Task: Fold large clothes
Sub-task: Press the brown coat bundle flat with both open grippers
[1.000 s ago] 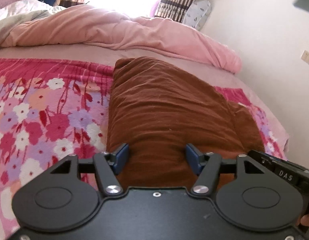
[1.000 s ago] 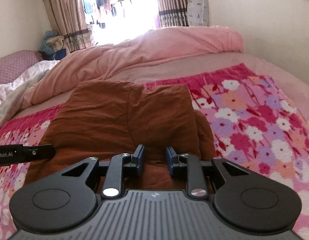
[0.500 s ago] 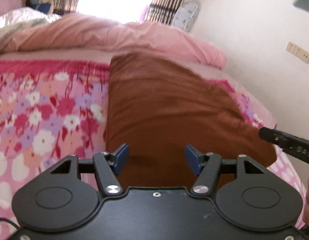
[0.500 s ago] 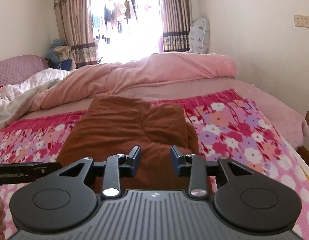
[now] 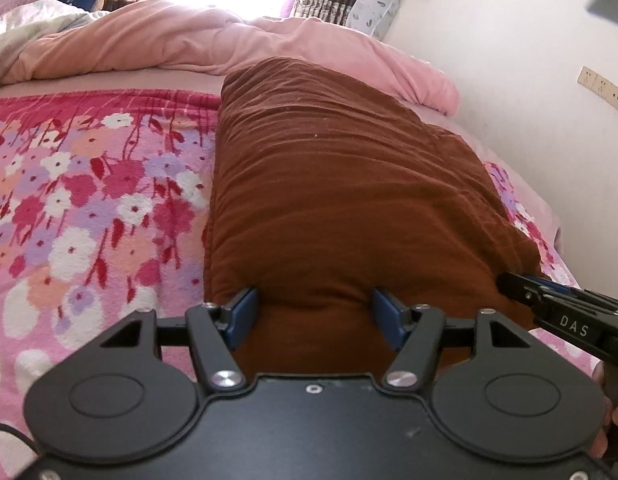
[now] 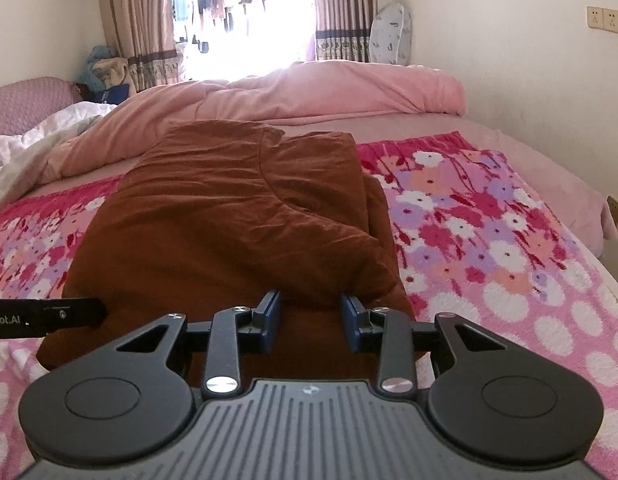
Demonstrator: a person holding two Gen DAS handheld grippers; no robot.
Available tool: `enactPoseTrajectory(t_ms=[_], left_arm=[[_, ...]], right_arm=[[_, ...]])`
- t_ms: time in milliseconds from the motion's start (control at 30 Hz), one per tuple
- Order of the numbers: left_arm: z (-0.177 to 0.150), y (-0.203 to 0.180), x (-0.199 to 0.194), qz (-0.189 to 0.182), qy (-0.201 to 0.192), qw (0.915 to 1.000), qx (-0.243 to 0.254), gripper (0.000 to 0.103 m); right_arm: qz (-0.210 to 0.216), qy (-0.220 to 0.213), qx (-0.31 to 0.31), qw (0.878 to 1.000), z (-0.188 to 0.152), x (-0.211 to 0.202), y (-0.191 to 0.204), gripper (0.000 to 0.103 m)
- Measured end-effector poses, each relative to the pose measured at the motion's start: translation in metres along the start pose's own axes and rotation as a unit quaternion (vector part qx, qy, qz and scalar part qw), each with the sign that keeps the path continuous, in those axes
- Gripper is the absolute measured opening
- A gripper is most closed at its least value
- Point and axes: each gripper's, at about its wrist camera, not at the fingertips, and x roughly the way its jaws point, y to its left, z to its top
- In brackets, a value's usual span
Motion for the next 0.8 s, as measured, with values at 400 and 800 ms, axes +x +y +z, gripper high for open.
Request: enactPoseTrajectory(t_ms=[400, 800], left_arm=[[-0.002, -0.005, -0.036, -0.009, -0.008, 0.9998, -0.019, 0.064], [-0.024, -0.007, -0.013, 0.003, 0.008, 0.9999, 0.013, 0.066]], right_arm=[[0.006, -0.041, 0.005, 0.999, 0.005, -0.035, 0.000, 0.041], [0.007, -0.007, 0.025, 1.000, -0.018, -0.009, -0.016, 0.041]])
